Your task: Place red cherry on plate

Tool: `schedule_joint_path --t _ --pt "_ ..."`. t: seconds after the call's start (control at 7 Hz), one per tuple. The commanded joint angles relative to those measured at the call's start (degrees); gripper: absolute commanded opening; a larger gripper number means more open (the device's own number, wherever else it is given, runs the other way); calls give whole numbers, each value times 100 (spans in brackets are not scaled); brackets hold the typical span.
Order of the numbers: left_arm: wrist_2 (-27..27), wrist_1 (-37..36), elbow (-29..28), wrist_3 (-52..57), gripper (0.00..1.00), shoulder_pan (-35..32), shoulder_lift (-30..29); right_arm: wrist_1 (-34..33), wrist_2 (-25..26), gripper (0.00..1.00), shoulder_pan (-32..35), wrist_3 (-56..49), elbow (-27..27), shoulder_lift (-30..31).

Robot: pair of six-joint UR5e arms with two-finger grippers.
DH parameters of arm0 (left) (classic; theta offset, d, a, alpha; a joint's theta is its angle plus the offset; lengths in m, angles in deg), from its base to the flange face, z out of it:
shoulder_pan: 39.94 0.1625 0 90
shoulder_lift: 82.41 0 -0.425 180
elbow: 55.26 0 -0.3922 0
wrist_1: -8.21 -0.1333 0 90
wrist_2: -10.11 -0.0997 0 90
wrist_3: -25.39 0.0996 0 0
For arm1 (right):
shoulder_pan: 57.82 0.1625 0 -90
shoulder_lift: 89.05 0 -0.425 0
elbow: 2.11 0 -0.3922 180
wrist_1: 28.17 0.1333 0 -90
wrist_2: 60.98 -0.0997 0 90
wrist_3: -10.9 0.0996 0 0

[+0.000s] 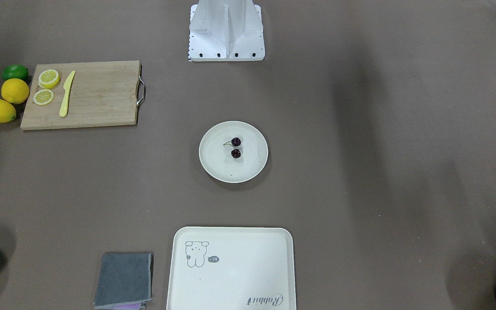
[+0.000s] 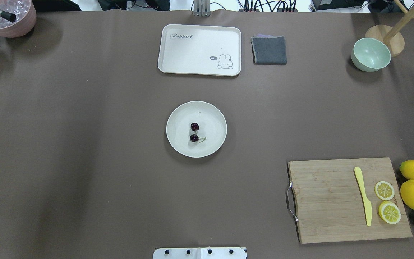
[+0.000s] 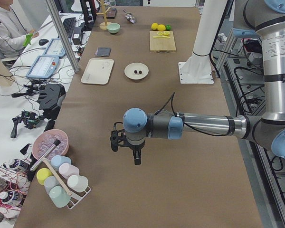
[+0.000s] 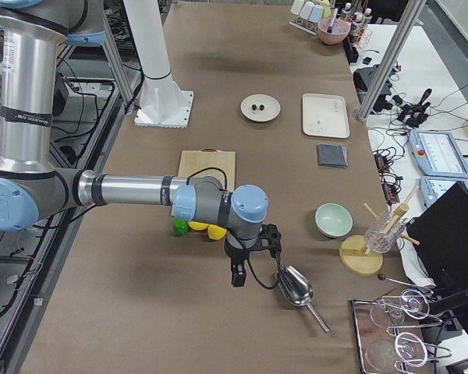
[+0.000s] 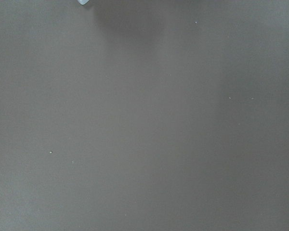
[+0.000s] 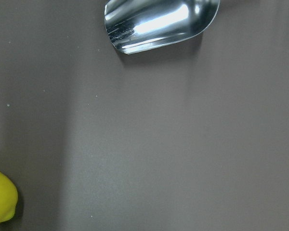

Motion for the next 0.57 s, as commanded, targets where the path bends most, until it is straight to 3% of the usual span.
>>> schedule_joint_path --t 0.0,0.43 --pt "0 3 1 9 98 0 9 46 6 100 0 -57 -9 -11" --pt "70 3 10 17 98 0 9 38 -20 100 0 -5 -10 -2"
